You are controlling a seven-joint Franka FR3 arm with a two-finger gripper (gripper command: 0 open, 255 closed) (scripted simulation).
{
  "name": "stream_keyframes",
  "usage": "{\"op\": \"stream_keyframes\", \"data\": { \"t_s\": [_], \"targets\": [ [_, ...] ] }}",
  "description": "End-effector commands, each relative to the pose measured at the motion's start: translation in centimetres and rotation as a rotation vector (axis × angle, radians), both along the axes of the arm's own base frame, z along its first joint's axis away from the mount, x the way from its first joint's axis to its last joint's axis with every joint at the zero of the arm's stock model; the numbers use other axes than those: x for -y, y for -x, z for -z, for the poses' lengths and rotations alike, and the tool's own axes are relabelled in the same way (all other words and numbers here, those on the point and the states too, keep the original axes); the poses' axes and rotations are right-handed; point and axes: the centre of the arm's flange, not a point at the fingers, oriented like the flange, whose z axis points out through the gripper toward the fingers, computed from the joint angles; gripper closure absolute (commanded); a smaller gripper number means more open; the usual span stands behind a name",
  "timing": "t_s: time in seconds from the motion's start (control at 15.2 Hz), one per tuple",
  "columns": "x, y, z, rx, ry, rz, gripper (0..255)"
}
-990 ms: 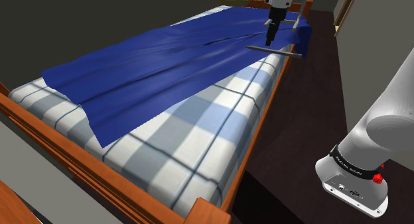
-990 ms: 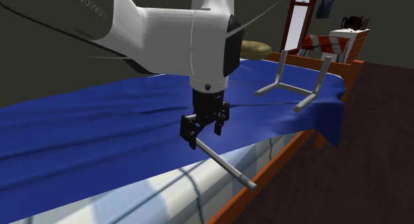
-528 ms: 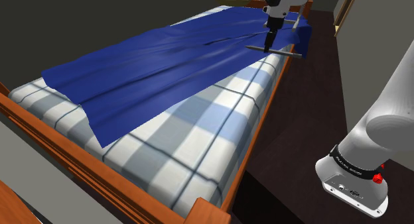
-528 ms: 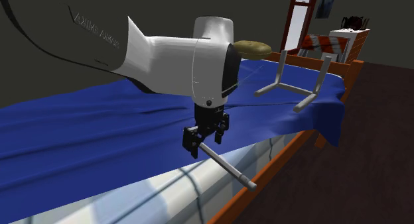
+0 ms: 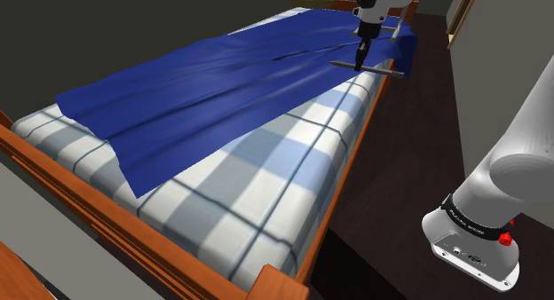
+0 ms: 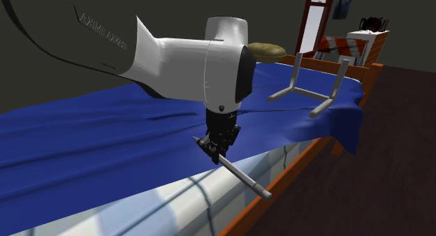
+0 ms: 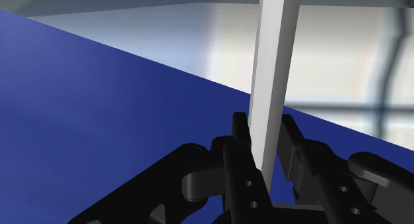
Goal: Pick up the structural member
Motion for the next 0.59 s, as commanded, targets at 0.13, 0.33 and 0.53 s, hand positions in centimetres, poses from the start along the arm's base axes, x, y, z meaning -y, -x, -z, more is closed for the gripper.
{"op": "stream_keyframes", "data": {
  "t_s": [0.13,0.33,0.53],
  "targets": [
    [-0.3,-0.1,0.5,-0.01,-0.005,-0.003,255],
    [-0.3,-0.1,-1.1,-0.01,-0.005,-0.003,255],
    [-0.3,-0.1,-2.7,-0.01,-0.005,-0.003,255]
  ]
}}
